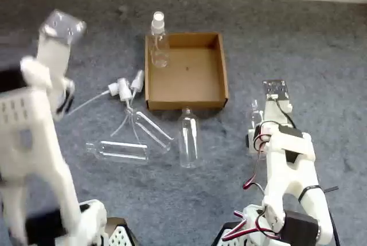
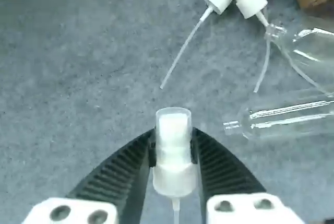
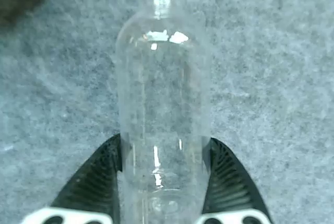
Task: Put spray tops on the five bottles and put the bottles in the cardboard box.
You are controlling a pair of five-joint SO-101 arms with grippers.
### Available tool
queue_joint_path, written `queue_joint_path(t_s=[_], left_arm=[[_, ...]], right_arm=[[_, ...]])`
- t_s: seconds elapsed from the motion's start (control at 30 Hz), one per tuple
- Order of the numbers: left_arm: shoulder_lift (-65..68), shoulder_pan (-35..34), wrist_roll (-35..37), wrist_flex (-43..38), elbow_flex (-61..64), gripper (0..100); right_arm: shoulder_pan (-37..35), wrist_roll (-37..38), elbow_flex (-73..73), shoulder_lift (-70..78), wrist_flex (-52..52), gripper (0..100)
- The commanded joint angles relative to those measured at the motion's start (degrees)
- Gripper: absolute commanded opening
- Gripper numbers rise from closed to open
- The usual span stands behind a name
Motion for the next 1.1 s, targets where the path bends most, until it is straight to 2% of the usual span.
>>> queue_joint_path(t_s=[0.0, 0.13, 0.23, 0.33, 0.63, 0.7, 0.83, 1.07], left_arm=[[-10.5, -1.5, -0.7, -16.9, 20.6, 0], [-4.7, -0.1, -0.9, -28.1, 29.5, 0], [3.0, 0.5, -0.5, -35.5, 29.4, 0], [12.2, 0.2, 2.7, -39.1, 25.9, 0], [32.6, -3.0, 3.4, -39.5, 16.4, 0], [34.5, -4.4, 3.4, -39.3, 14.6, 1], [35.9, -6.0, 3.1, -39.1, 12.7, 9], [36.3, -6.4, -1.8, -35.3, 13.1, 10]], right_arm=[[-0.6, -0.4, 3.1, 0.7, -0.3, 0.5], [-0.6, -0.4, 3.1, 0.7, -0.3, 0.5], [-0.6, -0.4, 3.1, 0.7, -0.3, 0.5], [-0.6, -0.4, 3.1, 0.7, -0.3, 0.5], [-0.6, -0.4, 3.1, 0.7, -0.3, 0.5], [-0.6, -0.4, 3.1, 0.7, -0.3, 0.5], [-0.6, -0.4, 3.1, 0.7, -0.3, 0.5], [-0.6, -0.6, 3.1, 0.8, -0.3, 0.5]])
